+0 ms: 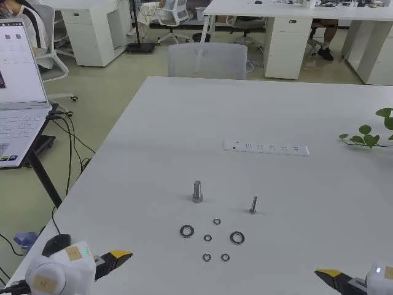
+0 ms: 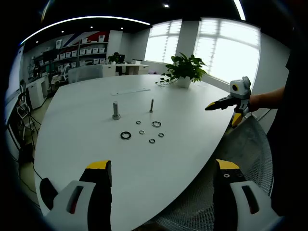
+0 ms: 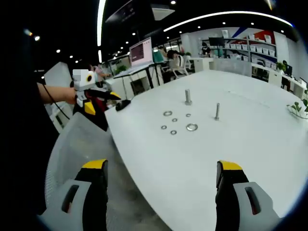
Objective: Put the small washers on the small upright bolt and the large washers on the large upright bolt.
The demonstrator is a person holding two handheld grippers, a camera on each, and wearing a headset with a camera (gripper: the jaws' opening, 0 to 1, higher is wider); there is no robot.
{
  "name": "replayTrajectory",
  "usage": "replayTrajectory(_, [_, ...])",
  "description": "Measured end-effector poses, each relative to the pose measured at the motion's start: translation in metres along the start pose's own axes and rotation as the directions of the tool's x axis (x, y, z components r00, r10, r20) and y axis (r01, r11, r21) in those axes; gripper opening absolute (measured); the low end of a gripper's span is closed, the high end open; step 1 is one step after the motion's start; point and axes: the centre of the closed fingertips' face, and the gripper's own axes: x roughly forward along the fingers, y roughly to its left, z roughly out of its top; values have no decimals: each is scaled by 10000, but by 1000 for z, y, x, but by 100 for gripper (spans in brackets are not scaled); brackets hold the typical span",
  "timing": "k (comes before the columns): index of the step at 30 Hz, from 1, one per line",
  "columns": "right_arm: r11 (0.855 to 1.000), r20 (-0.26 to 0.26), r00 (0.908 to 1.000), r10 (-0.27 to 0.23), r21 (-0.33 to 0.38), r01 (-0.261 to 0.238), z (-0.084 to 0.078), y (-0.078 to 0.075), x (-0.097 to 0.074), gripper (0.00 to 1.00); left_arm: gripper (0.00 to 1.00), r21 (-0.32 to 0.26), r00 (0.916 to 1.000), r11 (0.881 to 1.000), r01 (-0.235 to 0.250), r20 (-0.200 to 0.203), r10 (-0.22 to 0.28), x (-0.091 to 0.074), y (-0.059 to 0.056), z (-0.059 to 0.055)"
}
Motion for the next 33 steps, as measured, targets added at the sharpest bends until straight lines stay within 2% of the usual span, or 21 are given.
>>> replayTrajectory(4, [9999, -16, 10000, 78, -99, -79, 6, -2, 6, 90, 87, 15, 9999, 10000, 3, -108, -3, 3, 0, -3])
replayTrajectory(11, [9997, -85, 9997, 250, 74, -249, 12, 1, 17, 88, 85, -55, 10000, 10000, 49, 29, -48, 3, 2, -1])
replayTrajectory(17, [9986, -503, 9980, 381, -349, -399, 19, -1, 29, 85, 83, -147, 9993, 9999, -31, 362, 37, -2, 3, 8])
replayTrajectory(20, [9975, -780, 9962, 376, -566, -421, 21, -4, 34, 84, 82, -66, 9995, 10000, -32, 317, 35, -3, 4, 7])
replayTrajectory(26, [9955, -913, 9950, 395, -825, -471, 32, -10, 43, 82, 82, -243, 9995, 9997, -81, 299, 88, -4, 7, 5])
replayTrajectory(29, [9955, -1072, 9936, 352, -839, -443, 33, -14, 48, 81, 82, -236, 9992, 9997, -115, 368, 124, -3, 6, 5])
replayTrajectory(33, [9906, -1507, 9877, 415, -1225, -603, 31, -18, 54, 79, 81, -235, 9994, 9996, -162, 315, 169, -2, 6, 2])
